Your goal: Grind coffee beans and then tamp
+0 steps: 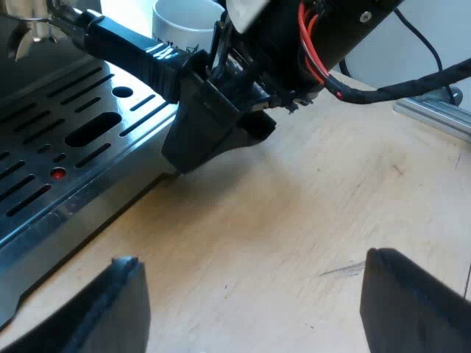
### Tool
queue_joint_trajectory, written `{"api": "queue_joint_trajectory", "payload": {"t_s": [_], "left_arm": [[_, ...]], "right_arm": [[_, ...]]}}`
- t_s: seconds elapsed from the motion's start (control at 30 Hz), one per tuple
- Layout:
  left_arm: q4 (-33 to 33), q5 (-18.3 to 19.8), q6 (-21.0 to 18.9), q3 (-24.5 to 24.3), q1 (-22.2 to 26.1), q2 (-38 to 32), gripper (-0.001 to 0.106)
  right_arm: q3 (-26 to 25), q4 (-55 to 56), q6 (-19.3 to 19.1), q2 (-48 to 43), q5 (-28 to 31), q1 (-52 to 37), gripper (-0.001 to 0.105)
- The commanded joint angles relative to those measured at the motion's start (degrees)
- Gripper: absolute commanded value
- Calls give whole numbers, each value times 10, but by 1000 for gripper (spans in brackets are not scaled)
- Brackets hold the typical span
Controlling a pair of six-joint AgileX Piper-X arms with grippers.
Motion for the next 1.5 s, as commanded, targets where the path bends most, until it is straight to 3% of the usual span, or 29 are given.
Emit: {"api": "queue_joint_trajectory", "payload": {"t_s": [0.03, 0.27, 0.33, 0.4, 1.37, 1.5], "left_arm": [[-7, 11, -1, 0, -3, -2, 63], [-7, 11, -1, 0, -3, -2, 63], [-7, 11, -1, 0, -3, -2, 63], [-7, 11, -1, 0, -3, -2, 63], [-24, 11, -5, 0, -3, -2, 63], [-24, 11, -5, 0, -3, -2, 63]], "right_arm": [[0, 5, 1, -1, -4, -2, 34], [0, 5, 1, -1, -4, -2, 13], [0, 5, 1, -1, -4, -2, 2], [0, 5, 1, -1, -4, -2, 0], [0, 1, -1, -1, 1, 12, 0], [0, 1, 29, -2, 4, 17, 0]]}}
